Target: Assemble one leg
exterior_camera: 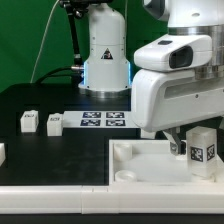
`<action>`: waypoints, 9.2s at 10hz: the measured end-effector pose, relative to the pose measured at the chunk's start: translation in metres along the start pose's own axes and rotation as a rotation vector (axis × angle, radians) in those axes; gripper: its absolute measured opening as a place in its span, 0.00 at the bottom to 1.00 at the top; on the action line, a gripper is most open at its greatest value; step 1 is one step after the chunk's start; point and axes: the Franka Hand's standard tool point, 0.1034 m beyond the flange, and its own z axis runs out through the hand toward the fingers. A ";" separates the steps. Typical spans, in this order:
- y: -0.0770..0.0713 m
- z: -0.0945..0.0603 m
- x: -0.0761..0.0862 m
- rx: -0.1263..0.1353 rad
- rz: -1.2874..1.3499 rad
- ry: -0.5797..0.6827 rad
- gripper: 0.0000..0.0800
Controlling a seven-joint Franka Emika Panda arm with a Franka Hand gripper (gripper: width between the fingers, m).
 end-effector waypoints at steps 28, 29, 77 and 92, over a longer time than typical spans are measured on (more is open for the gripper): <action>-0.006 0.003 0.004 -0.022 0.204 -0.019 0.81; -0.005 0.003 0.003 -0.020 0.123 -0.024 0.81; -0.001 0.006 0.003 0.012 1.096 0.006 0.36; -0.006 0.007 0.005 0.000 0.692 0.006 0.81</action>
Offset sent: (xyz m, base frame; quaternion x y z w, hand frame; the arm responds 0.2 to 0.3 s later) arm 0.0000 0.0000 0.0000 0.0000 0.0000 0.0000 1.0000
